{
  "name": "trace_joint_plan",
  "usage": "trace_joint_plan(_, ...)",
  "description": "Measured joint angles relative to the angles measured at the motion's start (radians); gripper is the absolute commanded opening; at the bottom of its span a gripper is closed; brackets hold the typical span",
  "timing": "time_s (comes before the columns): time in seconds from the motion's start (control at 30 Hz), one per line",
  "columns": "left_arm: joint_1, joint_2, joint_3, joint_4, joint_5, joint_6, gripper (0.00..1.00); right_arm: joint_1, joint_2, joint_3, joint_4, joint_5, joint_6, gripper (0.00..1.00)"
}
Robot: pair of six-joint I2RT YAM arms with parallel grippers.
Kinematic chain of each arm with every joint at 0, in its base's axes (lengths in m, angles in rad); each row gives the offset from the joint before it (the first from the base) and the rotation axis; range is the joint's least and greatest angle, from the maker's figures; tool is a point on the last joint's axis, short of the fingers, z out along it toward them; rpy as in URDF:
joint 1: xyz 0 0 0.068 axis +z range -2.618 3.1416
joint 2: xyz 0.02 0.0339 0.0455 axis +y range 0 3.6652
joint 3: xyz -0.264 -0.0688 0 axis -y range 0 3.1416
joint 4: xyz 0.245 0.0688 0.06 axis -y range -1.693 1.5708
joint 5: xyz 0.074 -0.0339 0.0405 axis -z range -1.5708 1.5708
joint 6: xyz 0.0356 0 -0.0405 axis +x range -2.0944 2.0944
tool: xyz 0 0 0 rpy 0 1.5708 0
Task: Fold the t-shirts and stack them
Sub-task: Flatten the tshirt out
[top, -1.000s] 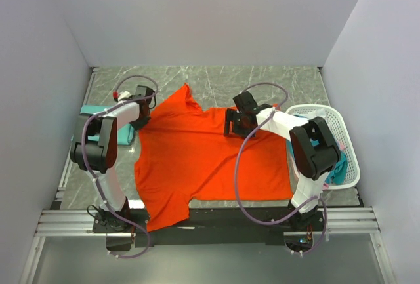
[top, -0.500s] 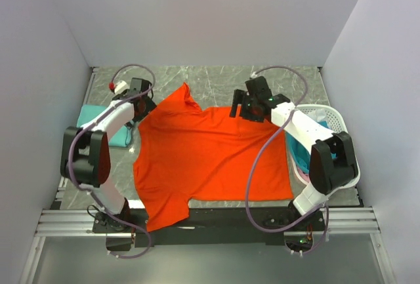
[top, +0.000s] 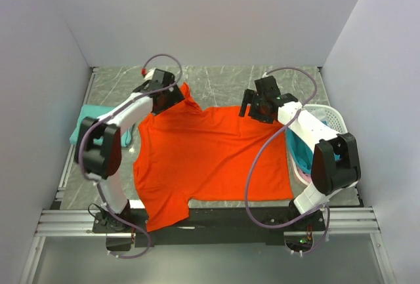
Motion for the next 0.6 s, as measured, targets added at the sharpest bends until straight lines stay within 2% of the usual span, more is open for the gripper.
trace_joint_plan(0.2, -0.046, 0.243, 0.204, 0.035, 0.1, 0.024, 0.99, -0.008, -0.006, -0.04, 0.0, 0.0, 0.0, 0.91)
trace_joint_plan(0.33, -0.051, 0.353, 0.278, 0.035, 0.143, 0.024, 0.99, -0.016, -0.01, -0.069, 0.002, -0.005, 0.0, 0.91)
trace_joint_plan(0.6, -0.046, 0.401, 0.306, 0.101, 0.217, 0.013, 0.99, -0.017, -0.027, -0.085, 0.004, -0.004, 0.0, 0.9)
